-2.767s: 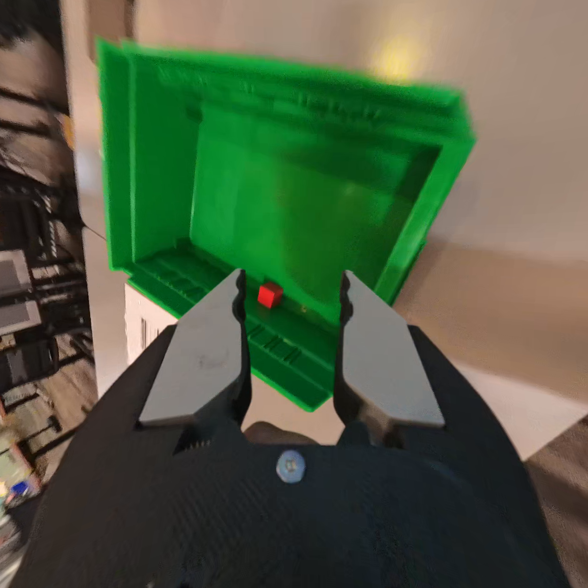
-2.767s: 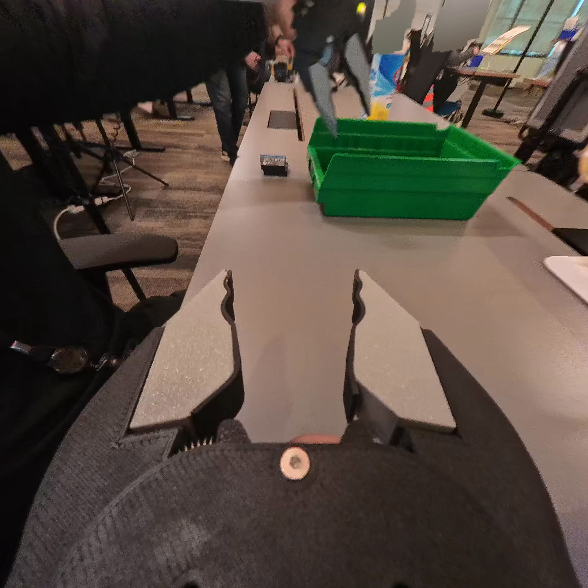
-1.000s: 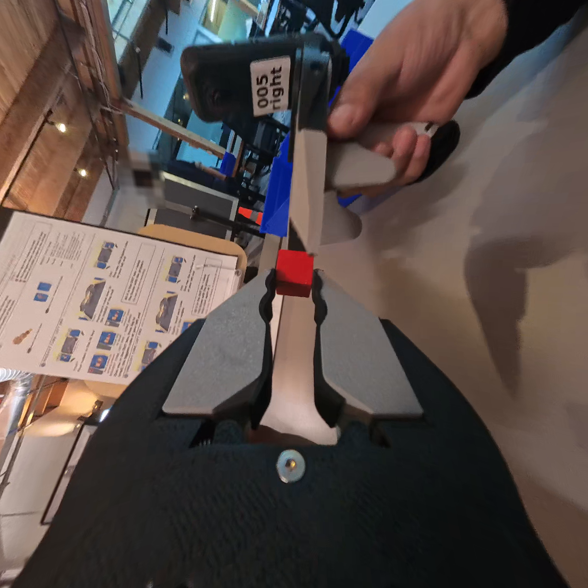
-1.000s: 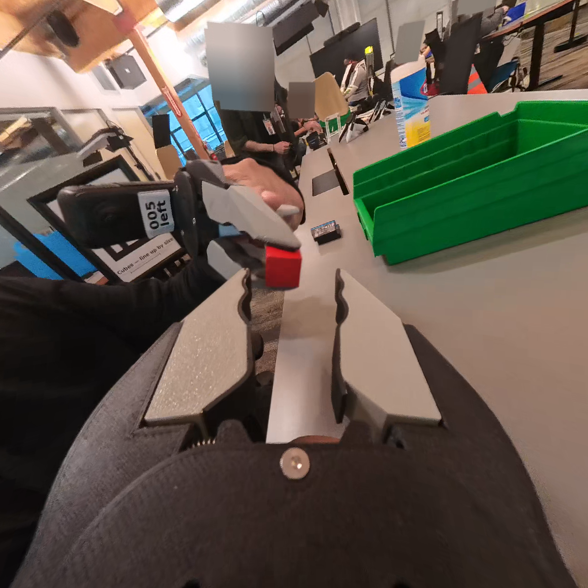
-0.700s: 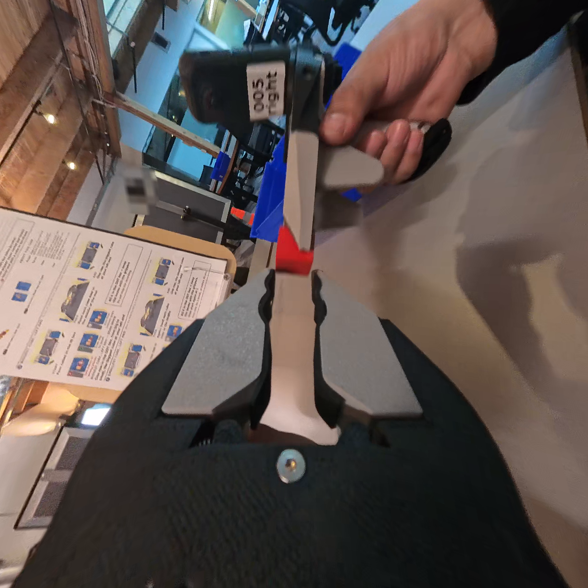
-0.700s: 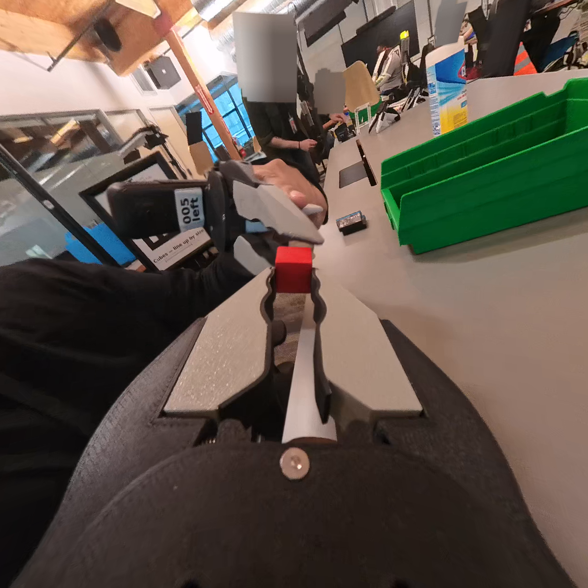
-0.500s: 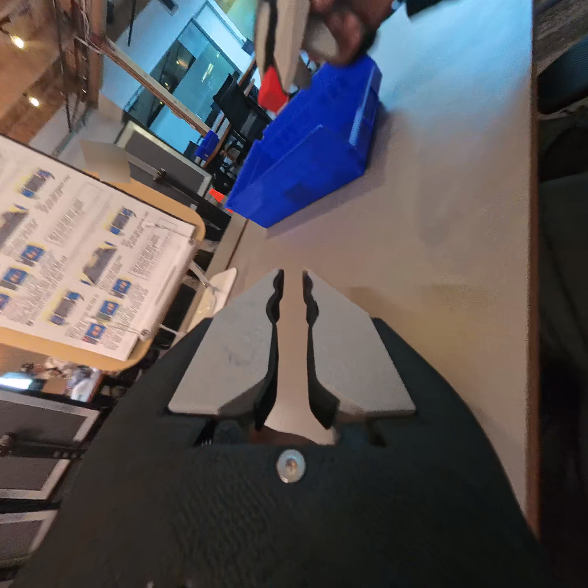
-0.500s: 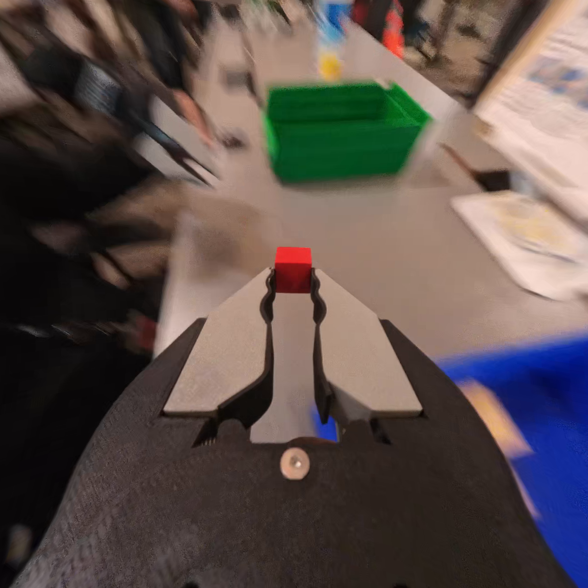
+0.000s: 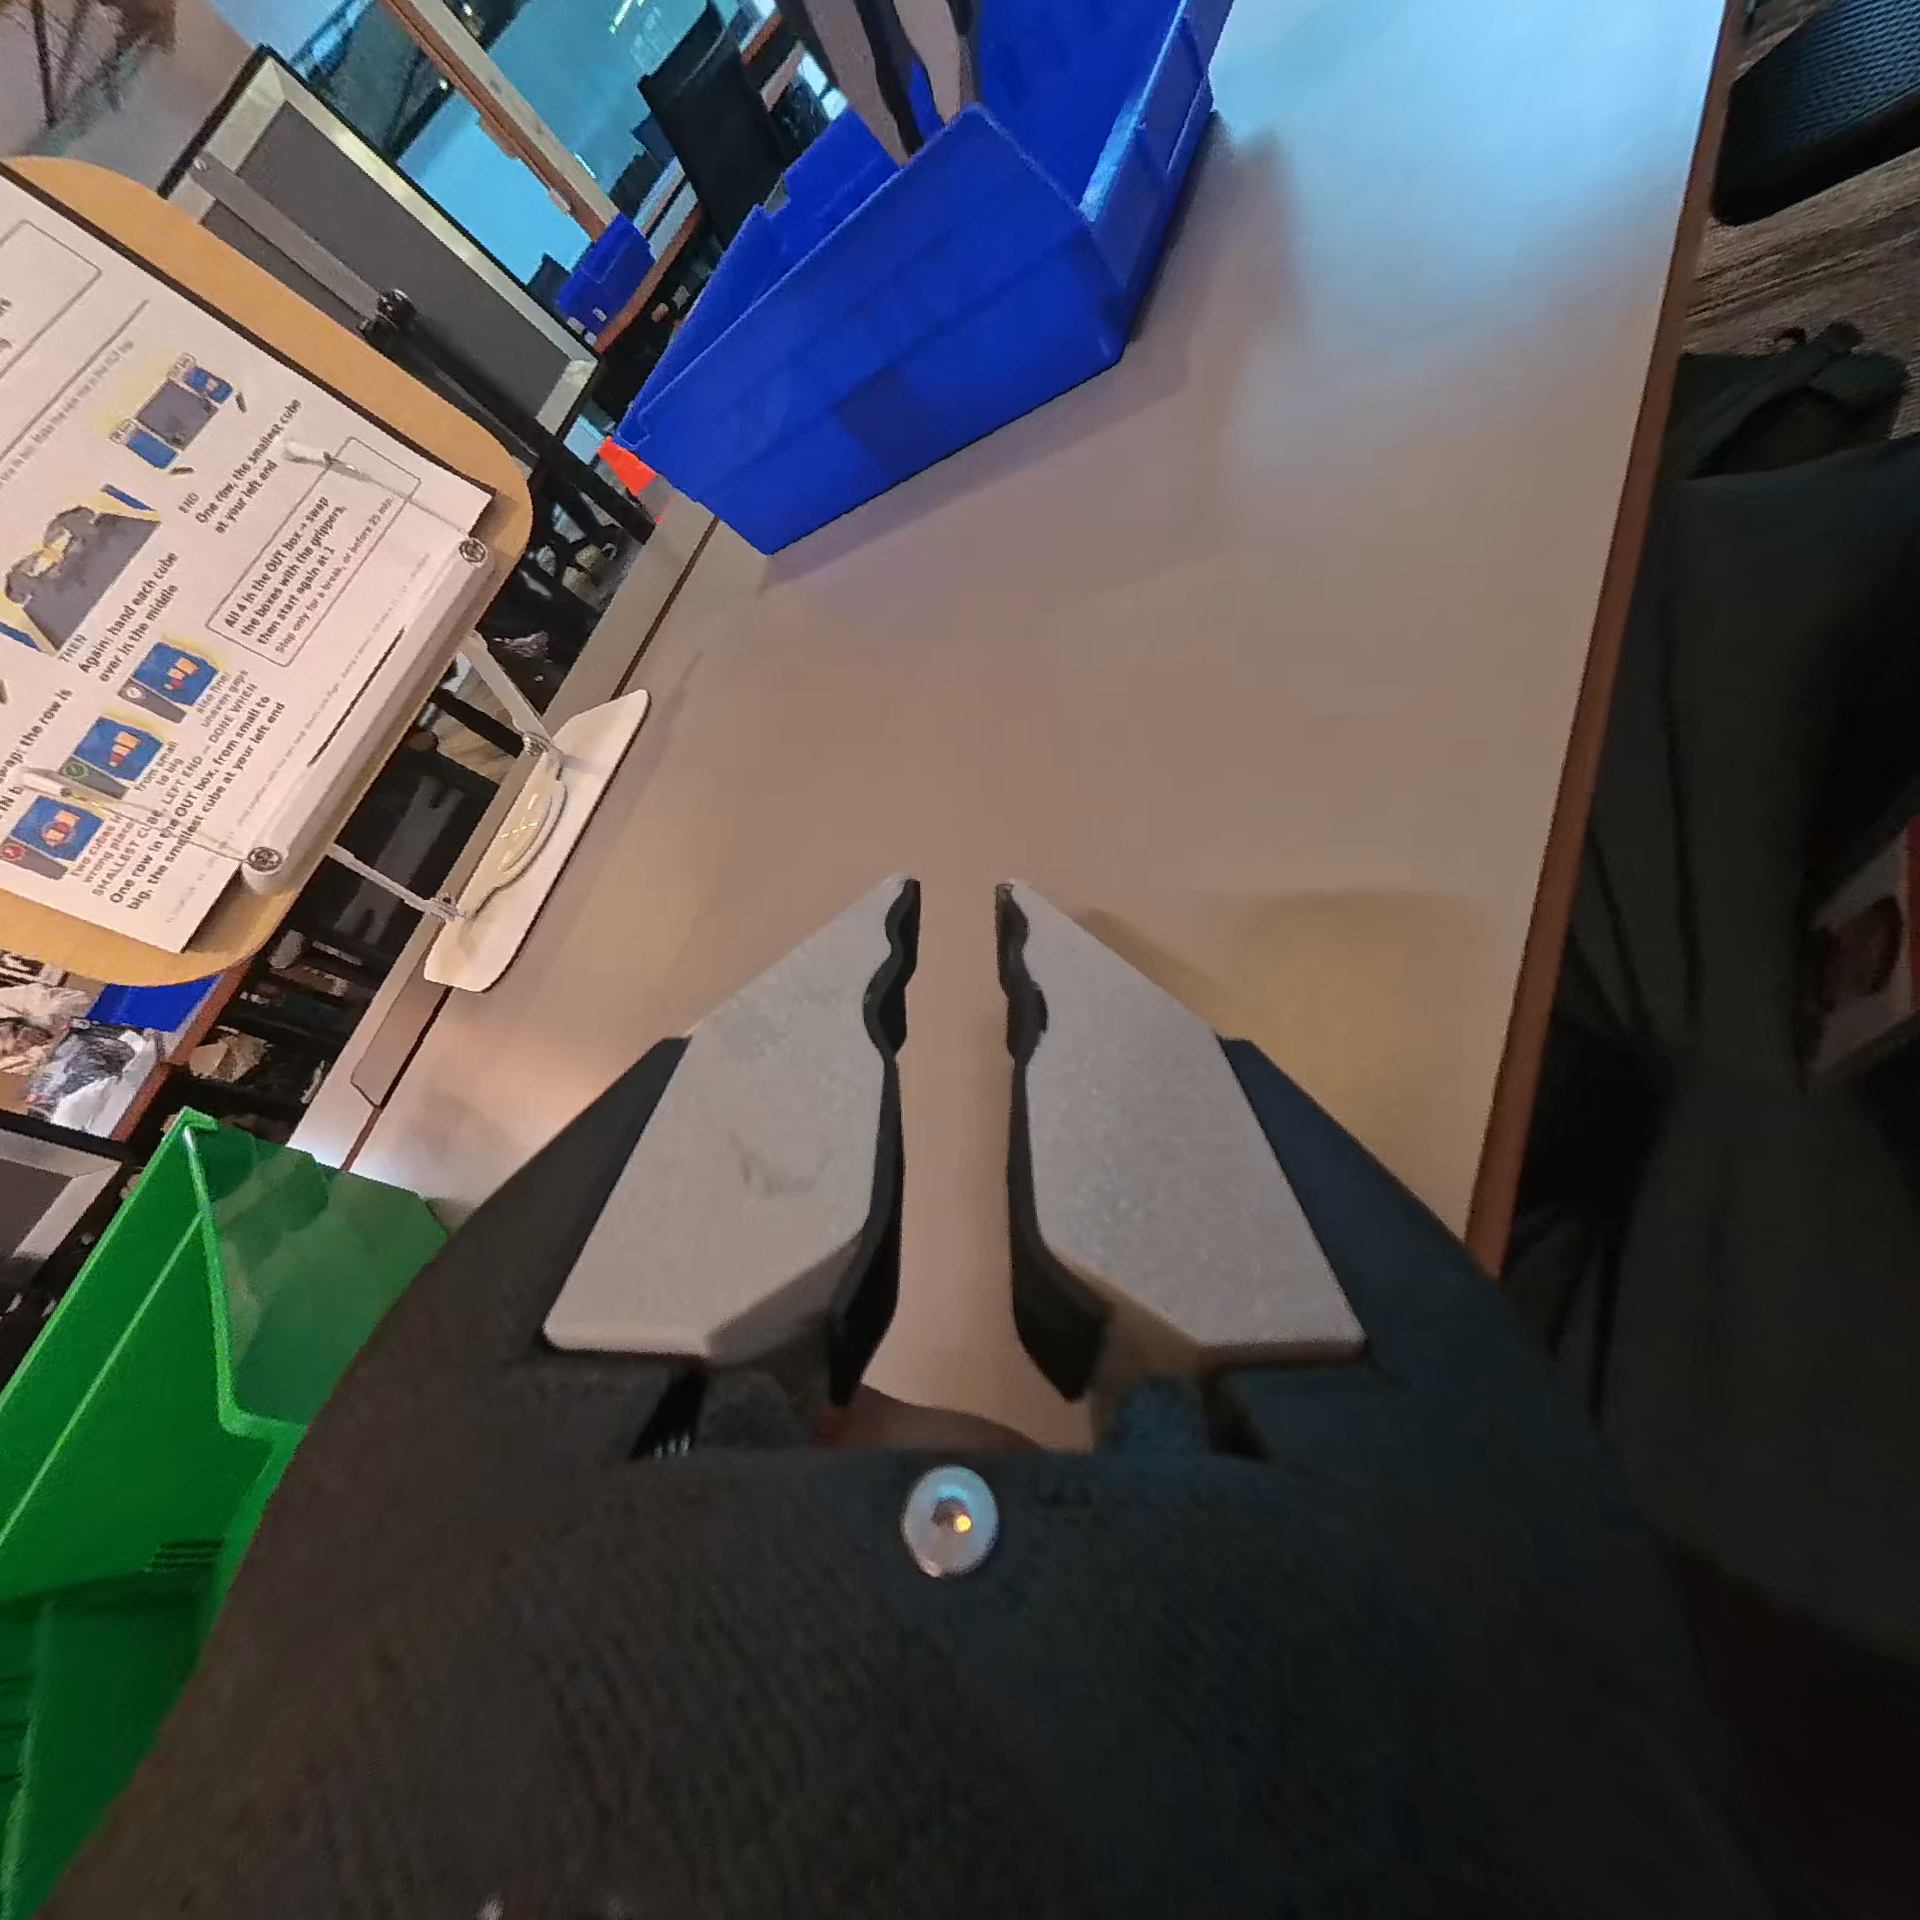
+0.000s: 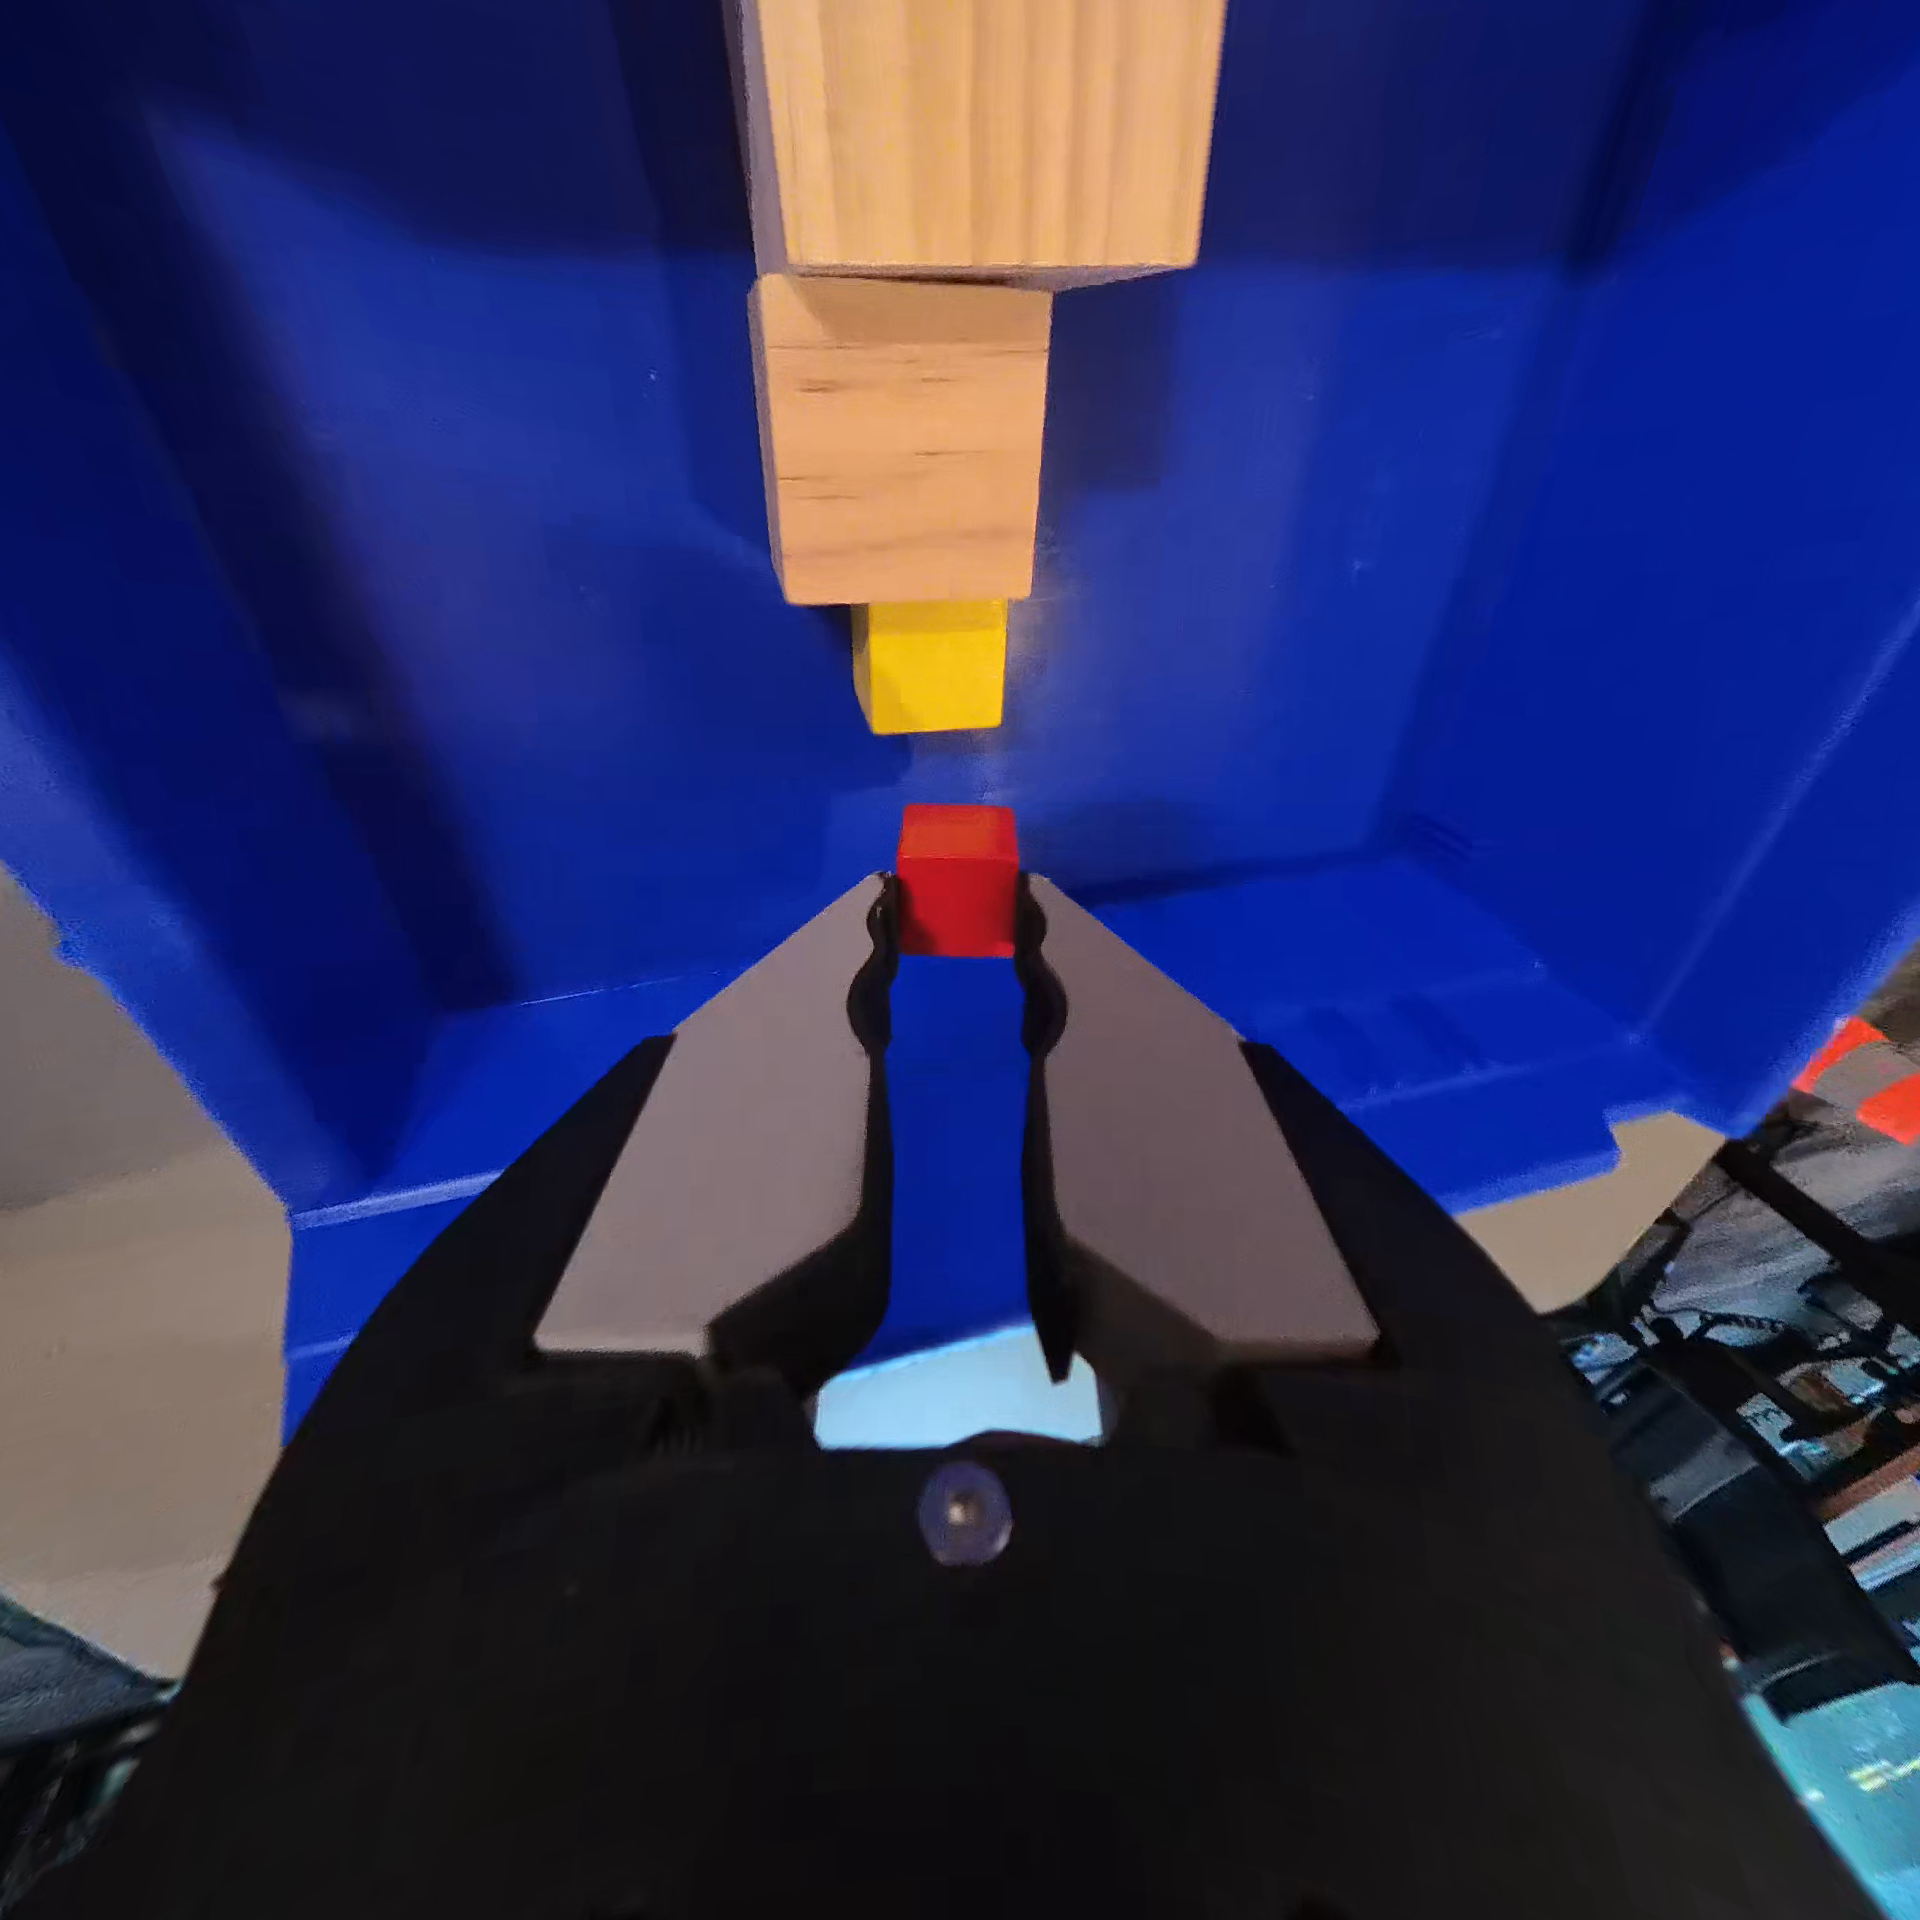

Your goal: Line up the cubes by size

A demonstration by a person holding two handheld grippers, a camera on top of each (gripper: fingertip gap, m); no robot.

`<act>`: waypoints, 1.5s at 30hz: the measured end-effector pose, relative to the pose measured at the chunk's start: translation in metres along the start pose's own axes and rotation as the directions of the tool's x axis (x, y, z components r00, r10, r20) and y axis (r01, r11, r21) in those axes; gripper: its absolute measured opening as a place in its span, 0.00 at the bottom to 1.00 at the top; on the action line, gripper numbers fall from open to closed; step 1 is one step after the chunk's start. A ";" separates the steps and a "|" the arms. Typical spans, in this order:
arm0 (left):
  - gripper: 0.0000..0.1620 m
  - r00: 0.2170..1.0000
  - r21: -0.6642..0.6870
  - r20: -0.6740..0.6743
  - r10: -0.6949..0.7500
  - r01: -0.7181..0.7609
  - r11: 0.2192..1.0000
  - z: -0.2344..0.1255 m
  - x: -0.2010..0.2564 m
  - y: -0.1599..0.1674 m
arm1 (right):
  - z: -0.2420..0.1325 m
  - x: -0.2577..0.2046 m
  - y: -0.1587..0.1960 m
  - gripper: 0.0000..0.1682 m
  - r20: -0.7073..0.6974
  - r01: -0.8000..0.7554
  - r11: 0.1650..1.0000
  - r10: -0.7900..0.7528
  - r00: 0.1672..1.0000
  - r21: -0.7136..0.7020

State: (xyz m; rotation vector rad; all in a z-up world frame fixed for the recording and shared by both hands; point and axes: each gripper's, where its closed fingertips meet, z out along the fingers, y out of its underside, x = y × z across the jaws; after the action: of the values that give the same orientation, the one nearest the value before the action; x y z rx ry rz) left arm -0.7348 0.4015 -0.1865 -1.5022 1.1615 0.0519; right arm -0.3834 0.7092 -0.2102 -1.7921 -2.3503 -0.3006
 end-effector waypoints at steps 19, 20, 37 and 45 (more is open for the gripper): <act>0.18 0.989 0.039 -0.019 -0.144 0.144 0.989 -0.012 -0.004 0.006 | 0.024 -0.008 -0.009 0.16 0.114 -0.066 0.996 0.059 0.992 0.057; 0.20 0.989 0.039 -0.016 -0.149 0.149 0.988 -0.013 -0.005 0.006 | 0.020 -0.008 -0.006 0.21 0.106 -0.087 0.995 0.080 0.991 0.058; 0.50 0.581 -0.085 0.691 -0.429 0.655 0.750 -0.043 -0.130 0.105 | -0.089 -0.103 -0.158 0.57 0.052 -0.492 0.371 0.755 0.653 0.788; 0.02 0.573 -0.234 0.719 -0.393 0.733 0.639 -0.013 -0.160 0.155 | -0.044 -0.072 -0.169 0.33 0.000 -0.630 0.294 0.906 0.423 0.718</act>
State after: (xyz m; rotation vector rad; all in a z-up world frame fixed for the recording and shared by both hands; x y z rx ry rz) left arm -0.9258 0.5160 -0.1972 -2.0808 0.0350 0.3964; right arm -0.5268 0.5877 -0.1957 -1.9710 -0.8058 0.2375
